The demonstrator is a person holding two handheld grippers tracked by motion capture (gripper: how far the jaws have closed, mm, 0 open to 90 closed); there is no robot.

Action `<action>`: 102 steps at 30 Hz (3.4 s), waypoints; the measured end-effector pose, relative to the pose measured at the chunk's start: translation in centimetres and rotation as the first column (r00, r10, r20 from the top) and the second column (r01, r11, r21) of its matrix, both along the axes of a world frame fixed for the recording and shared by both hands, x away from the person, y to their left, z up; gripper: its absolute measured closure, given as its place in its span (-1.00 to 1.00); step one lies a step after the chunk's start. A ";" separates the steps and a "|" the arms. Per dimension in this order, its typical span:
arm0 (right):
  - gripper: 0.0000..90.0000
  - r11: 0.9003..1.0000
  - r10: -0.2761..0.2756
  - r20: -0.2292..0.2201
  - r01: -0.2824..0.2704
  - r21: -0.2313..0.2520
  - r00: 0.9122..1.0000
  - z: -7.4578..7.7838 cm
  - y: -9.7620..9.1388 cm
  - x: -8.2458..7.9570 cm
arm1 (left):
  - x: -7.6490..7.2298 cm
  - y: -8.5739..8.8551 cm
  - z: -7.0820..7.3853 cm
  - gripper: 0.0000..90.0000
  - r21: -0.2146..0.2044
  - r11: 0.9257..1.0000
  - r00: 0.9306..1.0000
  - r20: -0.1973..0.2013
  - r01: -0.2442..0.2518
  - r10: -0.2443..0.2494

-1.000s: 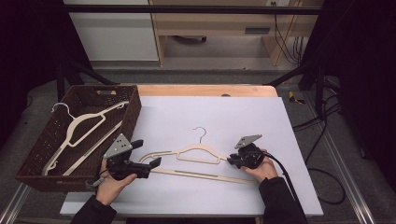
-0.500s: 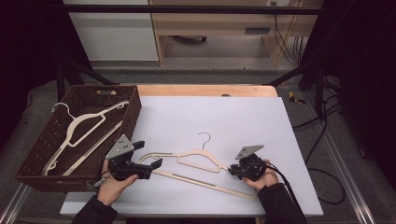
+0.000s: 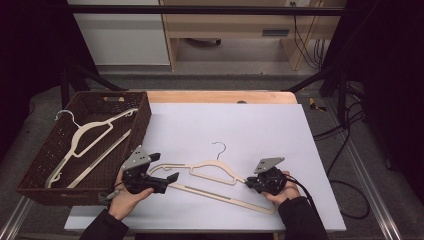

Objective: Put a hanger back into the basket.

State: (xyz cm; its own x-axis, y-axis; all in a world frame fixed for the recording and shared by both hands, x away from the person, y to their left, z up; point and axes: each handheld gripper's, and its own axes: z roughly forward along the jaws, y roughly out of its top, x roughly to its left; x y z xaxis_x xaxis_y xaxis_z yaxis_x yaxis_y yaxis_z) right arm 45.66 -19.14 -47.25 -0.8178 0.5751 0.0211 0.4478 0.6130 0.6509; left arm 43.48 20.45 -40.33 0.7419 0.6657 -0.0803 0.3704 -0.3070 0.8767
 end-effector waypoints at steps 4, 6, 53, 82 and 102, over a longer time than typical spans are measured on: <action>0.77 1.000 0.027 0.014 -0.027 -0.006 1.000 0.3 0.0 -0.1 | 0.9 -1.1 -0.3 -0.87 0.037 0.999 1.000 -0.023 0.017 -0.017; 0.77 0.999 0.037 0.029 -0.037 -0.017 0.999 0.6 0.0 -0.3 | 1.8 -2.2 -0.4 -0.87 0.045 0.999 0.999 -0.043 0.027 -0.025; 0.76 0.998 0.041 0.073 -0.044 0.040 0.996 3.3 -0.5 -1.3 | 7.3 -9.7 -3.6 0.64 0.381 0.890 0.968 -0.116 0.251 -0.223; 0.44 0.960 0.113 -0.022 -0.103 0.259 0.993 5.3 6.5 2.3 | 1.8 -8.3 -1.8 0.70 0.372 0.905 0.974 0.011 0.204 -0.224; 0.93 0.890 0.322 -0.003 -0.301 0.341 0.947 9.0 5.8 -0.2 | 0.5 -6.2 2.0 0.13 0.201 0.932 0.953 -0.021 0.300 -0.302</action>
State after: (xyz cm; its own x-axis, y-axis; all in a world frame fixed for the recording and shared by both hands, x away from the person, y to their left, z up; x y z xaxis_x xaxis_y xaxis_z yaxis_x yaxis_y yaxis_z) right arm 45.42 -13.36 -38.22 -0.9453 0.2420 0.2186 0.3125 0.4801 0.8197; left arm 43.97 14.24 -38.30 0.9102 0.4122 0.0393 0.2248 -0.5717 0.7891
